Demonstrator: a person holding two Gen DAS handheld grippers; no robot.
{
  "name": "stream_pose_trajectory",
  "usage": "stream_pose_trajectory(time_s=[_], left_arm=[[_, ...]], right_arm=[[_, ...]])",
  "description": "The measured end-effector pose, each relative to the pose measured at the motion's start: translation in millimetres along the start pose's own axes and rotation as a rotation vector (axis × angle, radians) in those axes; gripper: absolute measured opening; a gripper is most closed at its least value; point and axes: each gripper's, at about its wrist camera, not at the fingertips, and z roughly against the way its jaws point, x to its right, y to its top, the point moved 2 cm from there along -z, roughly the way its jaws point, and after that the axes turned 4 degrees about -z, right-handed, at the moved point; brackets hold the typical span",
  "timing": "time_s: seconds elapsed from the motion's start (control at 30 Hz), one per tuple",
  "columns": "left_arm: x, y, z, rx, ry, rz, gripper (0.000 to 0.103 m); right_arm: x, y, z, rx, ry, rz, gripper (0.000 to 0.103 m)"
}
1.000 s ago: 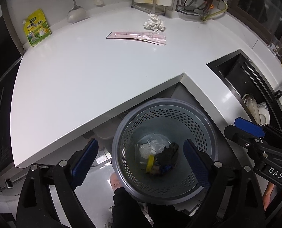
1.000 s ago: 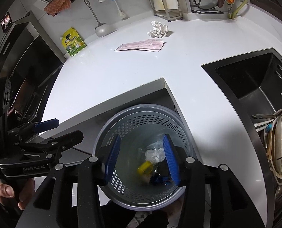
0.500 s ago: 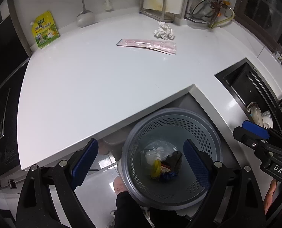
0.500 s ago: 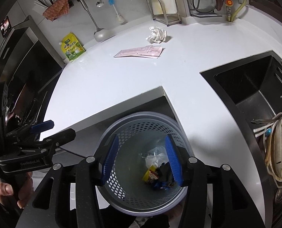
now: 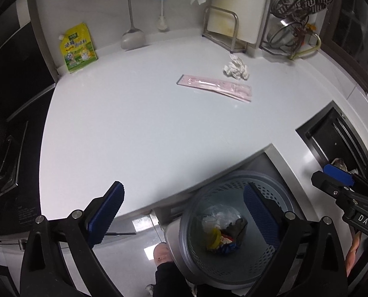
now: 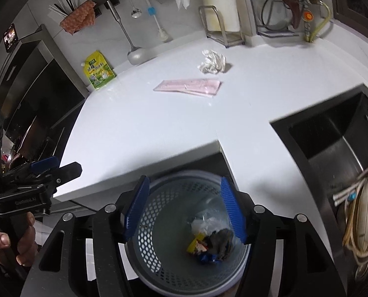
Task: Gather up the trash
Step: 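Move both open tools to the pink packet and tissue on the counter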
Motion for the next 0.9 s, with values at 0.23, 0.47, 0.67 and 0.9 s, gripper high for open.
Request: stream_pose_trajectory(time_s=[0.23, 0.47, 0.67, 0.9], left_arm=[[-22.2, 30.8, -3.1, 0.056, 0.03, 0.063, 0.096], [-33.5, 55.0, -28.3, 0.061, 0.037, 0.102, 0.096], [-36.1, 70.5, -56.5, 0.044, 0.035, 0.093, 0.096], [-44.6, 85.6, -87.1, 0.023, 0.026, 0.109, 0.096]], right_arm=[[-3.0, 47.2, -21.5, 0.041, 0.01, 0.065, 0.072], [-2.1, 102.4, -82.2, 0.003, -0.004, 0.171, 0.075], [-2.3, 139.2, -137.2, -0.032, 0.005, 0.273, 0.075], [-5.0, 158.9, -187.4, -0.083, -0.007, 0.327, 0.075]])
